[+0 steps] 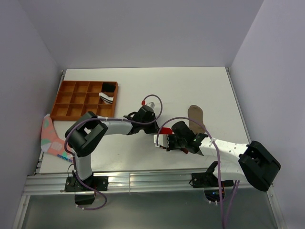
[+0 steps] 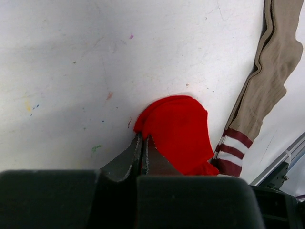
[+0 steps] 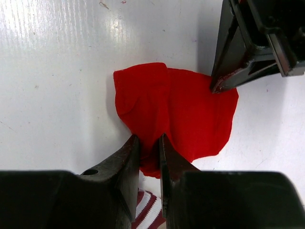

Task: Roll the socks
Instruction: Roll the sock at the center of the board.

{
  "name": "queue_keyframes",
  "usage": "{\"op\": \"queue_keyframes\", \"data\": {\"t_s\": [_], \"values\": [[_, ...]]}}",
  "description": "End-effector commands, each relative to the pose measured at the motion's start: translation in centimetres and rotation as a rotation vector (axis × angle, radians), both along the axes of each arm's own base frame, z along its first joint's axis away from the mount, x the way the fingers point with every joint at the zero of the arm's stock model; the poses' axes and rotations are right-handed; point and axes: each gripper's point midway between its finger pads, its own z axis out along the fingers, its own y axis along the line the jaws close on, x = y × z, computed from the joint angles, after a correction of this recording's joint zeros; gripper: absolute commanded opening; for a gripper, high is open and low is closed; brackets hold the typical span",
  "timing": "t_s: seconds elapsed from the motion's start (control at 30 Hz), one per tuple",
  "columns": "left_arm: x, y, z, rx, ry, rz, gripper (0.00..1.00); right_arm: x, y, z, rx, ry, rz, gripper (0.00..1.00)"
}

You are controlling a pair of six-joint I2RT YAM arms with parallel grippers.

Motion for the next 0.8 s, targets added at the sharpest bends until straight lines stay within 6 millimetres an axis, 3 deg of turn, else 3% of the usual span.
{"op": "queue_keyframes", "data": {"t_s": [0.0,0.17,0.23,0.37,0.4,0.47,0.77], "values": [[-2.6,5.0,-4.5,0.192,0.106,0.056,0.00,-1.9,-1.3,-1.6,-0.071,0.109,-0.012,0.13],[-2.6,7.6,-3.7,0.192,0.095,0.132,0.00,-2.6,0.1,-0.5,-0.038,0.192,0.012,0.13],[-2.3,8.3,-2.4,0.156,0.082,0.169,0.00,-2.9,1.0,0.1,-0.021,0.235,0.029,0.13],[-2.3,10.9,-2.2,0.163,0.058,0.224,0.00,-3.3,2.3,0.9,-0.014,0.313,0.062,0.13],[-2.4,10.9,-1.9,0.158,0.050,0.225,0.00,-3.8,2.2,0.3,-0.041,0.362,0.063,0.13],[-2.4,11.2,-1.9,0.161,0.043,0.224,0.00,-3.8,3.4,1.2,-0.024,0.405,0.091,0.13],[-2.3,11.4,-1.3,0.137,0.007,0.231,0.00,-5.3,5.2,1.4,-0.129,0.692,0.122,0.12]]}}
